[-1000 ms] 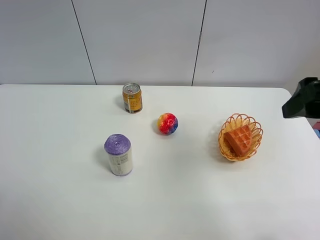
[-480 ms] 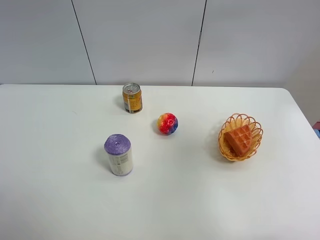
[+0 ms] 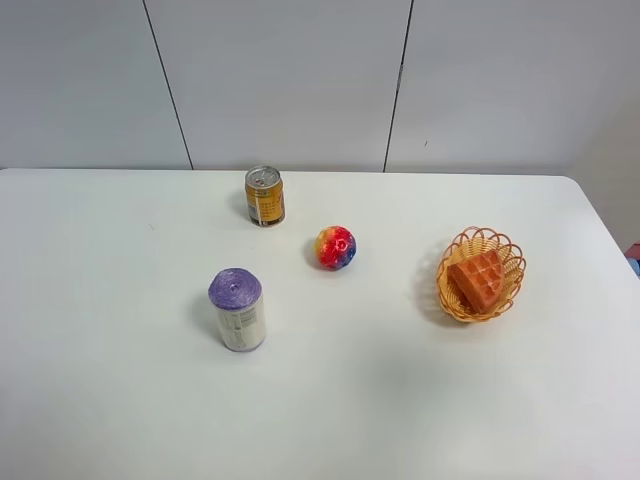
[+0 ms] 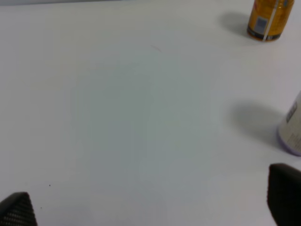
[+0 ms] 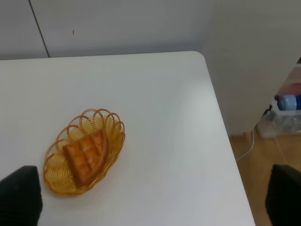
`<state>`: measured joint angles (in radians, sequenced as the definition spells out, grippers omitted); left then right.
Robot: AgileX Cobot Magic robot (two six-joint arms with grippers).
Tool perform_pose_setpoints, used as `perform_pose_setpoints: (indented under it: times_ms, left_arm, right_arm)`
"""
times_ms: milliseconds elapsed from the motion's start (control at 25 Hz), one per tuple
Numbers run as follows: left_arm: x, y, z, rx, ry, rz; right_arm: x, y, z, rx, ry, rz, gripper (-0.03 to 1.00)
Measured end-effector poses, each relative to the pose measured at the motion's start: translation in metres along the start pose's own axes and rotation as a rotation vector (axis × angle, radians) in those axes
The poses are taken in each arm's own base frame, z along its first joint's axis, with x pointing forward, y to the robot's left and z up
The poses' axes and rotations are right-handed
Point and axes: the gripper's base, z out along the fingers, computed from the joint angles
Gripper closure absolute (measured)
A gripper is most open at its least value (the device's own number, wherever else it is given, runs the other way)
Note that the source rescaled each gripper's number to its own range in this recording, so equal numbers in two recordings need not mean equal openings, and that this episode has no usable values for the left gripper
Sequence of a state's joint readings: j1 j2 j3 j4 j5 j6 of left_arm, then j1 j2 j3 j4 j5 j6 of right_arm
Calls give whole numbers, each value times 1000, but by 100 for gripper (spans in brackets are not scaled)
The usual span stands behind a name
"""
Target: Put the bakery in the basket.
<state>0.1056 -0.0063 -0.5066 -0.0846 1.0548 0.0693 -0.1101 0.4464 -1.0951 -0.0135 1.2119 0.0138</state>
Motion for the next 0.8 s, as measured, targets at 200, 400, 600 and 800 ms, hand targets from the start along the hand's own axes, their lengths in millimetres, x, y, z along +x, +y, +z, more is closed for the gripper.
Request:
perform_pose_setpoints:
  times_ms: [200,400,600,800]
  left_arm:
    - [0,0,0,0,0,0]
    - [0,0,0,0,0,0]
    - [0,0,0,0,0,0]
    - [0,0,0,0,0,0]
  right_arm:
    - [62,0,-10,-7,-136,2,-3]
    - [113,1,11,-19,-120,-5,-3]
    - [137,1,43,-19,13,-24,-3]
    - [143,2,54,-23,26,-22,-3]
